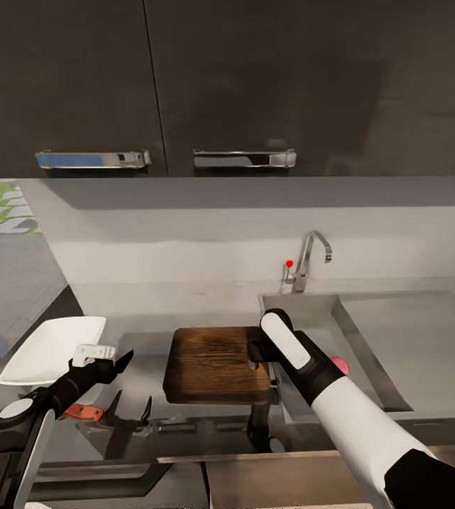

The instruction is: In the kitchen, take the Vidalia onion out of the sink, dice it on the chopping board with the paring knife, put the diced onion into the bowl on the countertop, then place both the paring knife and the chopping board into the sink.

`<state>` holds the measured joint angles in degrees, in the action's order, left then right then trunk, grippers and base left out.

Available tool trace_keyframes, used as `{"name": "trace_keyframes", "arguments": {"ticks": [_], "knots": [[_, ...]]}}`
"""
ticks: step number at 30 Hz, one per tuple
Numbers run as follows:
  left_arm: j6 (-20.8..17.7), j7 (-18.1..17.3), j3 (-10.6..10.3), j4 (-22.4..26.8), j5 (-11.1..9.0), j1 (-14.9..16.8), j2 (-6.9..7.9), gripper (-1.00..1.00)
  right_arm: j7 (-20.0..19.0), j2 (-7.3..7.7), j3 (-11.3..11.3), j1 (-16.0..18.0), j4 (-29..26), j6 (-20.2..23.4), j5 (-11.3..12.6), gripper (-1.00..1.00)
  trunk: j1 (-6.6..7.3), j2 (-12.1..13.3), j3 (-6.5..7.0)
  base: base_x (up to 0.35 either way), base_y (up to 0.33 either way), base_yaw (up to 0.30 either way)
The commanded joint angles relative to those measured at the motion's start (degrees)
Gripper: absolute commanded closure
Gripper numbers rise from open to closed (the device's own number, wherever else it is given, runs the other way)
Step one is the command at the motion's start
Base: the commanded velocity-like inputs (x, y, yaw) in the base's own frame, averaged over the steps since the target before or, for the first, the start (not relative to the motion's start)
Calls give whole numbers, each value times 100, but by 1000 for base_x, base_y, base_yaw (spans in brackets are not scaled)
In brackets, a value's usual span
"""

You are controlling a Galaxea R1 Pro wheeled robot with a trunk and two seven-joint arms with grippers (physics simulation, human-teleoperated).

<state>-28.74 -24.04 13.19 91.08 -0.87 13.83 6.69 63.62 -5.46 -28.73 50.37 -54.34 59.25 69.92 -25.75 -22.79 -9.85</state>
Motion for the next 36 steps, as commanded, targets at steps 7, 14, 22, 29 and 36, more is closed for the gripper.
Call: {"name": "trace_keyframes", "arguments": {"ticks": [7,14,22,29,36], "knots": [[-43,-29,8,7,-9,6,-1,-100,63,1,-10,8,-4,20,54,100,-3,-13,-42,0,0,0],[-43,-28,8,7,-9,6,-1,-100,63,1,-10,8,-3,23,50,100,-3,-13,-67,0,0,0],[-43,-29,8,7,-9,6,-1,-100,63,1,-10,8,-2,22,49,100,-3,-13,-88,0,0,0],[-43,-29,8,7,-9,6,-1,-100,63,1,-10,8,-5,22,50,100,-3,-13,-123,0,0,0],[-43,-28,8,7,-9,6,-1,-100,63,1,-10,8,-5,22,50,100,-3,-13,-127,33,0,0]]}}
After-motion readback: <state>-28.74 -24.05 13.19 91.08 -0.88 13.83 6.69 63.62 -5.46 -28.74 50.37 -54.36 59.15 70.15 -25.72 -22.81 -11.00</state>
